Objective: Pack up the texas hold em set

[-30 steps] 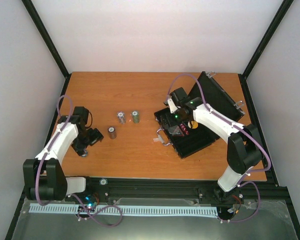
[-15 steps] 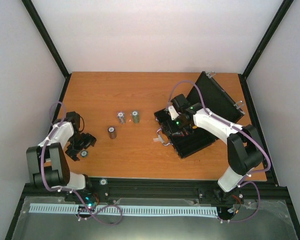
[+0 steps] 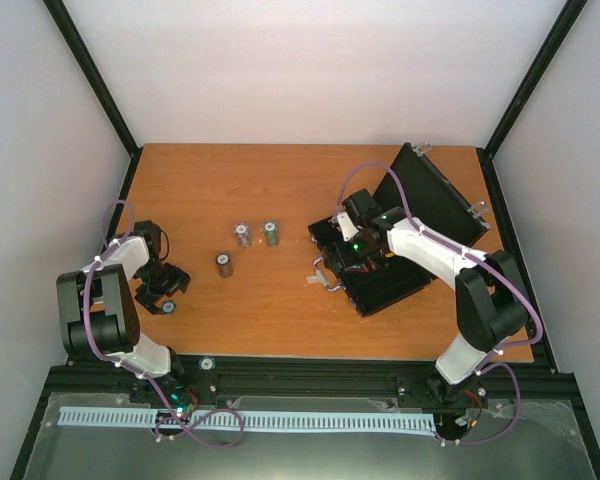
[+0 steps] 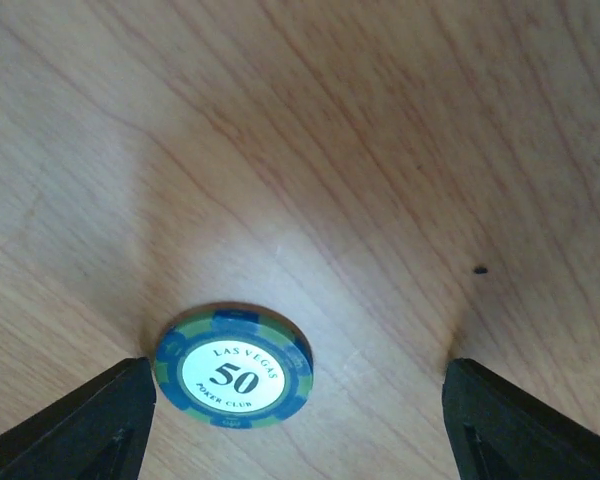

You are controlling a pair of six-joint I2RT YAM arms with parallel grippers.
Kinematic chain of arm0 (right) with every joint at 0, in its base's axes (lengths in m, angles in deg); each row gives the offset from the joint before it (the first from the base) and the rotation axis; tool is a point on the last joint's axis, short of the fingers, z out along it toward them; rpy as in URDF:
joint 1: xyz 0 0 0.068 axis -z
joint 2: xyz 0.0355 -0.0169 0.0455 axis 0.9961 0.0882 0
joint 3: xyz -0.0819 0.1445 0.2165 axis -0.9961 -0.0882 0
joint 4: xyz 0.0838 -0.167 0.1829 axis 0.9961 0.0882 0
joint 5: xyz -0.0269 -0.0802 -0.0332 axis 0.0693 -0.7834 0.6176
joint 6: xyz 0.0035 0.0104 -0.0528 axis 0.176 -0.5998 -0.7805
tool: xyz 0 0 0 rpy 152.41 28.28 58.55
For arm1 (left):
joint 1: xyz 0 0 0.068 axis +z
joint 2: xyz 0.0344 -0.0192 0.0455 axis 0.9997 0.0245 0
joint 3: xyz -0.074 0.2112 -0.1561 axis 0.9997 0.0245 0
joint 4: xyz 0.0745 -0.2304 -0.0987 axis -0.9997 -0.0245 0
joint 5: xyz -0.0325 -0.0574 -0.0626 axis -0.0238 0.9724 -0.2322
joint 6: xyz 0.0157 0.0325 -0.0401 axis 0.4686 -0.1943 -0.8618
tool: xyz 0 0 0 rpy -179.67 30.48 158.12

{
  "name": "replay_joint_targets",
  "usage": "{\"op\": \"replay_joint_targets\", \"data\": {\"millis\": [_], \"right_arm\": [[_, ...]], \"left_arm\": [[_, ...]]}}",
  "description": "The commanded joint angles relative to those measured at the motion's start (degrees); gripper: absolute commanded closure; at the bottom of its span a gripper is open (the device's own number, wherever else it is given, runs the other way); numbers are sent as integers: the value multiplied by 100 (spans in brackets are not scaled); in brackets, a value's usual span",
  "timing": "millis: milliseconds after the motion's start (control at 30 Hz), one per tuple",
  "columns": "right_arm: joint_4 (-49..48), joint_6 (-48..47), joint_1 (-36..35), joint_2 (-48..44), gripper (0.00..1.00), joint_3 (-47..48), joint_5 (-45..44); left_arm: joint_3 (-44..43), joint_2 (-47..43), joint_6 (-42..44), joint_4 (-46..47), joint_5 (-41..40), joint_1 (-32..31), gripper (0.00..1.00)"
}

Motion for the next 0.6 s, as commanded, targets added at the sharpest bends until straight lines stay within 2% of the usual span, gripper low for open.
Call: {"op": "replay_joint_targets", "data": {"millis": [0, 133, 233, 367, 567], "right_arm": [[-56, -32, 0, -239, 9, -134, -79], [-59, -21, -2, -250, 9, -135, -93], [-59, -31, -2, -267, 10, -160, -103], [-90, -38, 6, -263, 10, -209, -72], [-105, -54, 15, -216, 10, -184, -13]], "left_arm": [[144, 47, 53, 184, -126, 58, 21], [314, 46, 18, 312, -117, 80, 36], [338, 100, 18, 365, -152, 87, 42], [352, 160, 35, 446, -47, 81, 61], [532, -11, -57, 529, 174, 84, 63]]}}
